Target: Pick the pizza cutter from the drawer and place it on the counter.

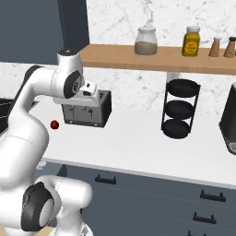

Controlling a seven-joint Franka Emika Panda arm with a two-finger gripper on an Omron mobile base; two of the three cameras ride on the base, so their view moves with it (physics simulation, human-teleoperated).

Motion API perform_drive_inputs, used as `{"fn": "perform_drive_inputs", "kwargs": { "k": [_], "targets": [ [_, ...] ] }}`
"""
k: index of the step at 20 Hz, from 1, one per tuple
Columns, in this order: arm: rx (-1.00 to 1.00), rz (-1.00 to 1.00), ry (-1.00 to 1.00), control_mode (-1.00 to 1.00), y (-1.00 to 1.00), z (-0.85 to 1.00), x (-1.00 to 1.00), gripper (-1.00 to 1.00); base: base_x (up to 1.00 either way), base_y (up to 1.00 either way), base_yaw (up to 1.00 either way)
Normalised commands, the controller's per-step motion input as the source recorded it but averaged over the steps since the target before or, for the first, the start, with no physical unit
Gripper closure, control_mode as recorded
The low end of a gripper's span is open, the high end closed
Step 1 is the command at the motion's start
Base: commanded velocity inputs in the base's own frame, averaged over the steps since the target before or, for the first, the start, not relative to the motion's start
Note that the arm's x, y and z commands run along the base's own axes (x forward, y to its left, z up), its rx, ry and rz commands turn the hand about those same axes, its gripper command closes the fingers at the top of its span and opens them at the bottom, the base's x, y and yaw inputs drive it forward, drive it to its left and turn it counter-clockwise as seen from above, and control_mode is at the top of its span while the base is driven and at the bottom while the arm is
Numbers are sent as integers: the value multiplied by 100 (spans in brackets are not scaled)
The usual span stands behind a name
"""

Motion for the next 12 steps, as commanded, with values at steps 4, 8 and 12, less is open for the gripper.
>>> {"fn": "perform_drive_inputs", "kwargs": {
  "k": [4, 8, 12],
  "targets": [
    [0, 0, 0, -100, 13, -19, -18, -100, 0, 0, 0],
    [0, 0, 0, -100, 41, -34, -36, -100, 0, 0, 0],
    [-1, 0, -1, -100, 64, -37, -44, -100, 0, 0, 0]
  ]
}}
